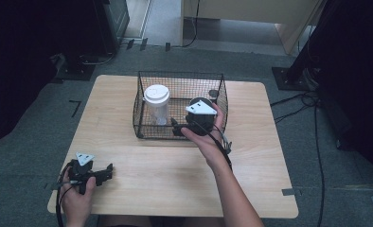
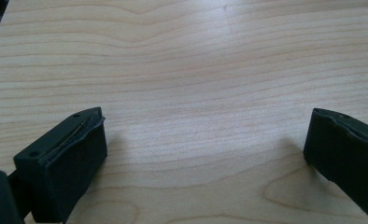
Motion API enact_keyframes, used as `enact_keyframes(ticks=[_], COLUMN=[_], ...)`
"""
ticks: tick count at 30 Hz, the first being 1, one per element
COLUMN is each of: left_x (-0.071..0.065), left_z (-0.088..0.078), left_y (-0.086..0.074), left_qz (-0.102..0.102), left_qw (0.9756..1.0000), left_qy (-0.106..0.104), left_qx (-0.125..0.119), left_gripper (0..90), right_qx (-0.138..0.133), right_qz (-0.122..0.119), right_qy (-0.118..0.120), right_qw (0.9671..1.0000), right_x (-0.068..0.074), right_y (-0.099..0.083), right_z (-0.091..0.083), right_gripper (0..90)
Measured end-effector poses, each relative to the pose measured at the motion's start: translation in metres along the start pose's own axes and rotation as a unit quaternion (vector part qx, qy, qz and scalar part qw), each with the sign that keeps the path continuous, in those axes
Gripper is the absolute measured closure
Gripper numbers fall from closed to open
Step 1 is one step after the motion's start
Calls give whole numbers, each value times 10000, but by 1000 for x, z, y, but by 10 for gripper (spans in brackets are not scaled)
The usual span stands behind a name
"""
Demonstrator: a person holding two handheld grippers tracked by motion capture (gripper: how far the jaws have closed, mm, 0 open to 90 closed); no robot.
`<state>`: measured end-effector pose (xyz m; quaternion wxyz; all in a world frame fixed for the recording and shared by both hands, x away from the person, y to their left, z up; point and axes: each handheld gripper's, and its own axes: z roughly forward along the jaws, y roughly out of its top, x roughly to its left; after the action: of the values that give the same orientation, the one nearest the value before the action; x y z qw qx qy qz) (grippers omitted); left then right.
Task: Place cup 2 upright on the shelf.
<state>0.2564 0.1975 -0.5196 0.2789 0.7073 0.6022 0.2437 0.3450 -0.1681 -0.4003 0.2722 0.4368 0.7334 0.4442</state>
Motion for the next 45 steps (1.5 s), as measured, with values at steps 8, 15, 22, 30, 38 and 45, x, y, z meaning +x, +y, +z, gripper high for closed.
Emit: enact_keyframes(ticks=[8,15,22,30,38,45], left_x=[0,0,0,0,0,0], left_z=[0,0,0,0,0,0], left_y=[0,0,0,0,0,0], left_qz=[20,3,10,12,10,14], left_qw=[10000,10000,10000,10000,10000,10000], left_qy=[1,1,3,-1,0,-1], left_qx=[13,5,4,10,0,2], left_gripper=[0,0,0,0,0,0], right_qx=[-85,-85,-68,13,150,258], right_qz=[11,108,276,426,600,708], right_qy=[-87,-228,-380,-594,-832,-1044], right_qw=[9999,9996,9989,9973,9946,9917], right_x=[-12,-27,-43,-61,-78,-91], right_y=[-12,-29,-45,-69,-98,-120], right_z=[-22,-39,-53,-67,-80,-92], right_gripper=[24,24,24,24,23,24])
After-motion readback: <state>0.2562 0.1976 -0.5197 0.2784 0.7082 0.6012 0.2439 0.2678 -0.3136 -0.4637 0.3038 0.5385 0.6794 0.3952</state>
